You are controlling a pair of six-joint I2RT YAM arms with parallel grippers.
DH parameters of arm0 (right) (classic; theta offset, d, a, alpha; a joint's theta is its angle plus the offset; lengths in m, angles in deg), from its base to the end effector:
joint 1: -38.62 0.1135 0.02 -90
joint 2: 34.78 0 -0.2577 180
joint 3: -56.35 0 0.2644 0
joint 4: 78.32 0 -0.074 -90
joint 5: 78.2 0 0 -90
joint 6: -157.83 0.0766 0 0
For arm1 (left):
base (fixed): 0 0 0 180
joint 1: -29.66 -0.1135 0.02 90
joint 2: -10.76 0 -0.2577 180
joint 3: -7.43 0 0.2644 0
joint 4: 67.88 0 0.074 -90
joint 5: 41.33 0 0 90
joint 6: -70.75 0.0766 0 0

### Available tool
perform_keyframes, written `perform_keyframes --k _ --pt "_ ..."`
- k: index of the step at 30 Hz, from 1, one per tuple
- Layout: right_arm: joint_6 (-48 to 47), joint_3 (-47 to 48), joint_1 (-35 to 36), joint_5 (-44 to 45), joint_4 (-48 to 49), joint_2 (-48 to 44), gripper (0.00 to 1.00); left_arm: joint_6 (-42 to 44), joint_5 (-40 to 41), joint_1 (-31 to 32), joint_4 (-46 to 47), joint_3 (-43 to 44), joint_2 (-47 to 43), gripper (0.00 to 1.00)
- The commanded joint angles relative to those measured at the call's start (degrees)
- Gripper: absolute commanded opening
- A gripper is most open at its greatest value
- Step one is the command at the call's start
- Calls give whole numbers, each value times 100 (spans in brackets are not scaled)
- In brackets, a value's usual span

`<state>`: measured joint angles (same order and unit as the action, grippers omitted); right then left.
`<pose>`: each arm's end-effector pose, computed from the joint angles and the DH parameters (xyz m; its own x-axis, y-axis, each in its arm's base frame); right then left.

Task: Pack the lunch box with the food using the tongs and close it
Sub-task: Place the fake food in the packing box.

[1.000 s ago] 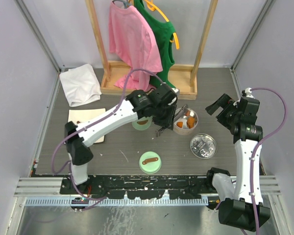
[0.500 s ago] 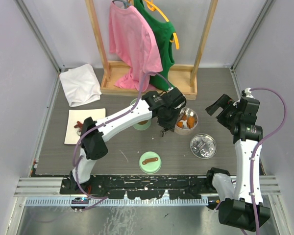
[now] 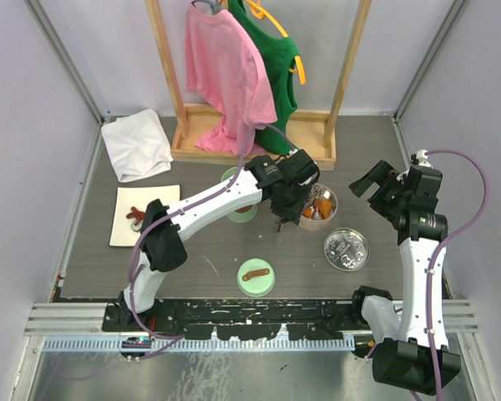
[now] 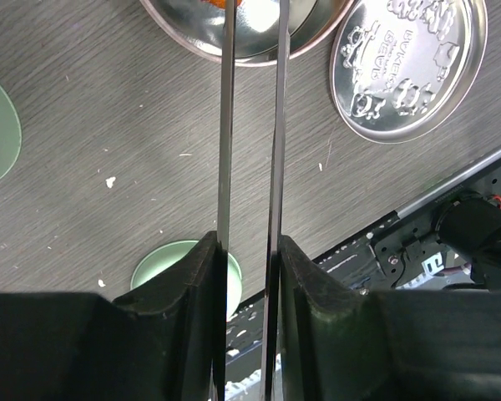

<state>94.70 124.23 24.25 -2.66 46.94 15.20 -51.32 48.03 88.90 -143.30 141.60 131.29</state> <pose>0.2222 -0.0372 0.3033 -0.4970 0.5791 -0.6462 0.3042 0.8137 0.4953 0.2443 -0.4121 0.2651 -0.8395 0.3725 -0.3955 0.4912 0.8316 -0.2594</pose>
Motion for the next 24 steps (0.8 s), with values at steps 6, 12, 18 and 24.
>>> perform_keyframes --k 6,12,18,24 --pt "-46 95 -13 -127 330 -43 100 7 152 -88 159 437 -154 35" --pt "-38 60 -13 -152 355 -42 100 -6 116 -98 198 421 -508 36" --pt "-25 48 -16 -184 357 -43 100 -7 221 -113 143 311 -877 36" --pt "-30 35 -14 -228 366 -64 100 -27 437 -195 115 105 -1390 37"
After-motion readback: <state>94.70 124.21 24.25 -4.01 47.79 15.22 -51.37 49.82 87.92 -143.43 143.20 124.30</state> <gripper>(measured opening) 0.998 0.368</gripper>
